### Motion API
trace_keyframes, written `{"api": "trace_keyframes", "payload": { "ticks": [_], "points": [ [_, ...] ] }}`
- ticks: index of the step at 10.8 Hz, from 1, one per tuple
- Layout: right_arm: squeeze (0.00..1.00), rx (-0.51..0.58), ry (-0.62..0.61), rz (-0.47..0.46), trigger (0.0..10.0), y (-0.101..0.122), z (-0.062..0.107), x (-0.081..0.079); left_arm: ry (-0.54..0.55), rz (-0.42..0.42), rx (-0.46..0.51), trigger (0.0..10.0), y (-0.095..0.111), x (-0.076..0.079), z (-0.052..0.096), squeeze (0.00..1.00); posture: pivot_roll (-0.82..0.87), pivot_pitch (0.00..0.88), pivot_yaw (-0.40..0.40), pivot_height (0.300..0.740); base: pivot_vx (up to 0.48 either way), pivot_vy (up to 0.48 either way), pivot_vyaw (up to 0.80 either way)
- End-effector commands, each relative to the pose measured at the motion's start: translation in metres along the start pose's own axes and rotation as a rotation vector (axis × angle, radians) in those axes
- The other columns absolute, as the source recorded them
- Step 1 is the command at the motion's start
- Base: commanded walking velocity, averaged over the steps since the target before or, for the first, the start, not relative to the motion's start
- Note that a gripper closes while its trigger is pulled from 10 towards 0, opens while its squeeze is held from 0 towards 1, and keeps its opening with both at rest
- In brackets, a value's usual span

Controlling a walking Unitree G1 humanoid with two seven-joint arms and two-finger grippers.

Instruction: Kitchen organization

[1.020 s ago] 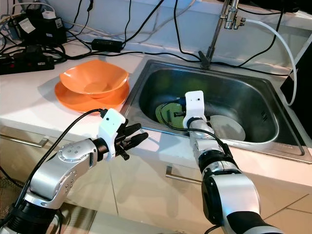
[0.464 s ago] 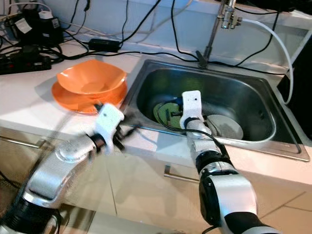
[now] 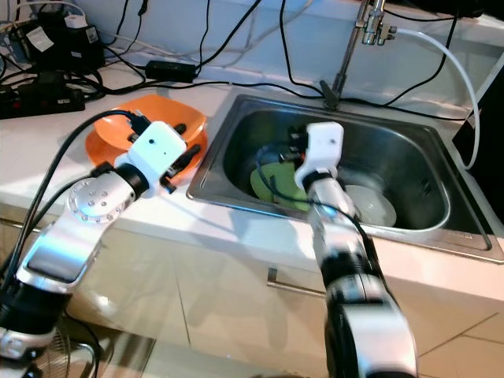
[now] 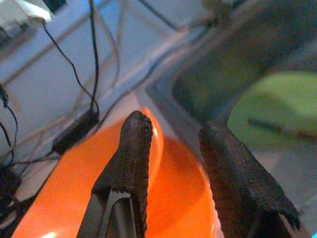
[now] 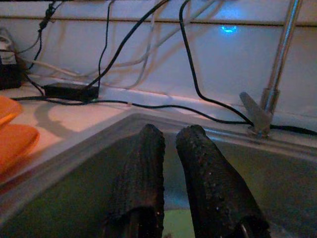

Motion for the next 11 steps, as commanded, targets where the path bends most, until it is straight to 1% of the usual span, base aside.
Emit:
{"api": "trace_keyframes", "payload": {
  "ticks": [1, 2, 3, 5, 7, 8, 11],
  "points": [
    [0.00, 0.000, 0.016, -0.014, 10.0, -0.001, 0.006, -0.003, -0.015, -0.053, -0.030, 10.0, -0.004, -0.003, -0.003, 0.00, 0.22, 0.012, -0.036, 0.740, 0.000, 0.000, 0.00],
    [0.00, -0.009, 0.018, -0.028, 10.0, -0.006, 0.013, -0.005, -0.014, -0.077, -0.062, 10.0, -0.011, -0.008, -0.004, 0.00, 0.21, 0.003, -0.030, 0.740, 0.000, 0.000, 0.00],
    [0.00, -0.039, 0.008, -0.053, 10.0, -0.016, 0.020, -0.008, -0.008, -0.105, -0.104, 10.0, -0.020, -0.017, -0.005, 0.00, 0.21, 0.000, -0.025, 0.740, 0.000, 0.000, 0.00],
    [0.00, -0.055, 0.015, -0.071, 10.0, -0.015, 0.026, -0.015, 0.014, -0.192, -0.147, 10.0, -0.028, -0.029, -0.008, 0.00, 0.21, 0.000, -0.019, 0.740, 0.000, 0.000, 0.00],
    [0.00, -0.059, 0.022, -0.087, 10.0, -0.013, 0.026, -0.021, 0.022, -0.209, -0.171, 10.0, -0.031, -0.036, -0.011, 0.00, 0.21, 0.000, -0.018, 0.740, 0.000, 0.000, 0.00],
    [0.00, -0.057, 0.026, -0.094, 10.0, -0.011, 0.025, -0.024, 0.013, -0.221, -0.208, 10.0, -0.039, -0.040, -0.013, 0.00, 0.21, 0.000, -0.018, 0.740, 0.000, 0.000, 0.00],
    [0.00, -0.065, 0.022, -0.101, 10.0, -0.008, 0.027, -0.025, -0.034, -0.237, -0.282, 10.0, -0.055, -0.041, -0.019, 0.00, 0.21, 0.005, -0.014, 0.740, 0.000, 0.000, 0.00]
  ]
}}
Point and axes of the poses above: a point about 5 cm out from each wrist's last joint towards the gripper, its own z axis pointing back from the gripper into the wrist, its own y axis along the axis of the wrist's last joint, x = y × z, the point moved 6 cm from there along -z, pointing out of the wrist towards the gripper, and after that the axes turned 6 degrees about z, right-handed, at the moved point
